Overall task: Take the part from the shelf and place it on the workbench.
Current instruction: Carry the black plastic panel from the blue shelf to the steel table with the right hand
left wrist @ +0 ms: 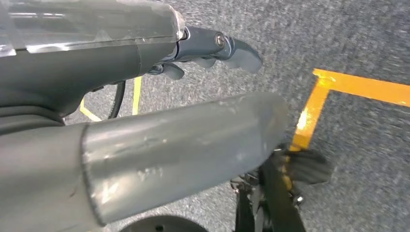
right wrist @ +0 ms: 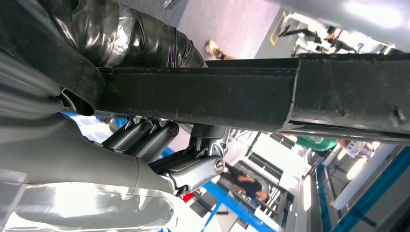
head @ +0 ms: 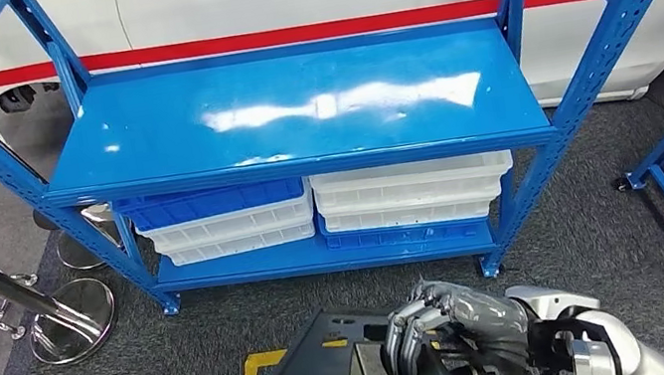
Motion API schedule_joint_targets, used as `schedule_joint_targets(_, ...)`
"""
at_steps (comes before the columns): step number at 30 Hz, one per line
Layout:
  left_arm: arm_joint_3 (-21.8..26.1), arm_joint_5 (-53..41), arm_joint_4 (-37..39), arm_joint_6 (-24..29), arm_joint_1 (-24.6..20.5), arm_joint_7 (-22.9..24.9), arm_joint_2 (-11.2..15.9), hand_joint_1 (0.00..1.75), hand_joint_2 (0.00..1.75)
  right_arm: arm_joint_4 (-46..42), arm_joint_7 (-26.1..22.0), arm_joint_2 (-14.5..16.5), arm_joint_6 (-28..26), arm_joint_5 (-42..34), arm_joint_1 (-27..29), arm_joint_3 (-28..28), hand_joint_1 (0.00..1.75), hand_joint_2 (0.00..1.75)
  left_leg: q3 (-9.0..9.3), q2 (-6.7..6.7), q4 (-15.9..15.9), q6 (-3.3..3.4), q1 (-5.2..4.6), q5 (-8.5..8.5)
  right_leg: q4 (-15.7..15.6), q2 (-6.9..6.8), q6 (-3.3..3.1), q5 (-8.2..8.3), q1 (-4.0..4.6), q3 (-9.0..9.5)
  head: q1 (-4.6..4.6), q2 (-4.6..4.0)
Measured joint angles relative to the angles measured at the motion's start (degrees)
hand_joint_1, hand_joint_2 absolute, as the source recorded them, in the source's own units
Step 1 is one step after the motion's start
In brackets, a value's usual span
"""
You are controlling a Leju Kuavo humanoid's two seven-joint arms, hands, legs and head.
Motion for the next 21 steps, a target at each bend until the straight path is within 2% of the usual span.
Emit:
schedule_joint_targets(1,0.0,0.0,0.0,0.0,0.0,0.0,0.1,0.00,0.00,0.0,0.0,0.1,0.0,0.0,0.0,0.1,1.69,1.75,-0.39,0.00,2.9,-0.07,0.00,-0.76,0.3,-0.03,-0.04,0.46,0.12,-0.92,0.00,0.00)
schedule_joint_targets(2,0.0,0.0,0.0,0.0,0.0,0.0,0.1,0.00,0.00,0.0,0.0,0.1,0.0,0.0,0.0,0.2,1.69,1.75,-0.06,0.00,4.3,-0.08,0.00,-0.14,0.6,-0.06,-0.05,0.91,0.23,-1.80,0.00,0.00)
schedule_joint_targets(3,0.0,0.0,0.0,0.0,0.0,0.0,0.2,0.00,0.00,0.0,0.0,0.2,0.0,0.0,0.0,0.3,1.69,1.75,1.20,0.00,3.8,0.02,-0.01,1.44,0.8,-0.07,-0.03,1.37,0.33,-2.64,0.00,0.00)
schedule_joint_targets(5,0.0,0.0,0.0,0.0,-0.1,-0.3,0.3,0.00,0.00,0.0,0.0,0.4,0.1,0.0,-0.1,0.4,1.69,1.75,6.21,-0.04,-2.2,0.58,-0.18,4.30,1.1,-0.05,0.15,2.24,0.49,-3.86,-0.01,0.00)
schedule_joint_targets(7,0.0,0.1,0.0,-0.1,-0.2,-0.9,0.4,0.00,0.00,0.1,0.1,0.5,0.3,0.0,-0.5,0.5,1.69,1.75,11.65,-0.07,-10.3,1.25,-0.53,4.27,1.4,-0.05,0.57,3.11,0.67,-4.53,0.01,0.00)
schedule_joint_targets(8,0.0,0.1,0.0,-0.2,-0.3,-1.2,0.5,0.00,0.00,0.1,0.1,0.6,0.4,-0.1,-0.9,0.6,1.69,1.75,13.12,-0.09,-12.9,1.46,-0.73,3.74,1.5,-0.07,0.86,3.56,0.67,-4.81,0.01,0.00)
schedule_joint_targets(9,0.0,0.2,0.0,-0.4,-0.4,-1.6,0.6,0.00,0.00,0.2,0.2,0.8,0.4,-0.2,-1.5,0.7,1.69,1.75,13.61,-0.07,-14.3,1.63,-0.83,3.48,1.6,-0.07,1.18,4.04,0.65,-5.08,0.02,0.00)
schedule_joint_targets(10,0.0,0.2,0.0,-0.6,-0.5,-1.8,0.6,0.00,0.00,0.4,0.3,1.0,0.4,-0.3,-2.0,0.8,1.69,1.75,13.34,0.01,-14.6,1.92,-0.68,3.62,1.7,-0.06,1.50,4.30,0.61,-5.42,0.02,0.00)
schedule_joint_targets(11,0.1,0.2,0.0,-0.8,-0.5,-1.9,0.6,0.00,0.00,0.6,0.4,1.2,0.4,-0.5,-2.4,1.0,1.69,1.75,12.97,0.09,-14.7,2.28,-0.57,4.06,2.1,0.04,1.85,3.79,0.54,-5.85,0.03,0.00)
schedule_joint_targets(12,0.1,0.1,0.0,-0.9,-0.5,-2.0,0.6,0.00,0.00,0.8,0.5,1.3,0.4,-0.6,-2.8,1.1,1.69,1.75,12.45,0.20,-14.9,2.74,-0.41,4.62,3.4,0.15,2.17,2.24,0.48,-6.45,0.04,0.00)
schedule_joint_targets(13,0.1,0.1,0.0,-1.0,-0.5,-2.0,0.6,0.00,0.00,0.9,0.5,1.4,0.3,-0.8,-3.0,1.2,1.69,1.75,11.80,0.30,-14.9,3.18,-0.28,5.26,5.7,0.26,2.46,-0.34,0.35,-7.30,0.05,0.00)
schedule_joint_targets(15,0.1,0.0,0.0,-1.0,-0.5,-2.0,0.6,0.00,0.00,1.2,0.4,1.4,0.2,-1.0,-3.1,1.5,1.69,1.75,10.21,0.37,-14.6,3.60,-0.39,6.37,12.9,0.38,2.99,-5.84,-0.04,-9.12,0.06,0.00)
schedule_joint_targets(16,0.1,-0.1,0.0,-1.0,-0.5,-2.0,0.6,0.00,0.00,1.4,0.2,1.4,0.1,-1.0,-3.1,1.6,1.69,1.75,9.33,0.38,-14.3,3.60,-0.41,6.88,16.1,0.39,3.23,-6.99,-0.25,-9.65,0.06,0.00)
schedule_joint_targets(17,0.1,-0.2,0.0,-1.0,-0.5,-2.0,0.6,0.00,0.00,1.5,0.0,1.4,0.1,-1.0,-3.0,1.6,1.69,1.75,8.45,0.39,-14.0,3.51,-0.39,7.32,18.0,0.38,3.43,-6.61,-0.44,-9.54,0.06,0.00)
schedule_joint_targets(18,0.1,-0.3,0.0,-1.0,-0.5,-2.0,0.6,0.00,0.00,1.5,-0.2,1.4,0.0,-1.0,-3.0,1.7,1.69,1.75,7.60,0.39,-13.7,3.36,-0.35,7.72,18.0,0.38,3.57,-5.09,-0.61,-8.60,0.06,0.00)
schedule_joint_targets(19,0.1,-0.5,0.0,-1.0,-0.5,-2.0,0.6,0.00,0.00,1.6,-0.5,1.4,0.0,-1.0,-2.9,1.7,1.69,1.75,6.85,0.39,-13.4,3.17,-0.31,8.06,16.1,0.37,3.59,-3.22,-0.77,-6.70,0.06,0.00)
schedule_joint_targets(20,0.1,-0.6,0.0,-1.0,-0.5,-2.0,0.6,0.00,0.00,1.6,-0.7,1.4,0.0,-1.0,-2.8,1.8,1.69,1.75,6.31,0.39,-13.2,2.97,-0.26,8.37,12.6,0.37,3.43,-1.91,-0.84,-3.98,0.06,0.00)
schedule_joint_targets(21,0.1,-0.7,0.0,-1.0,-0.5,-2.0,0.6,0.00,0.00,1.6,-0.8,1.4,-0.1,-1.0,-2.8,1.8,1.69,1.75,5.94,0.37,-13.0,2.71,-0.26,8.65,8.2,0.37,3.15,-1.42,-0.76,-1.00,0.05,0.00)
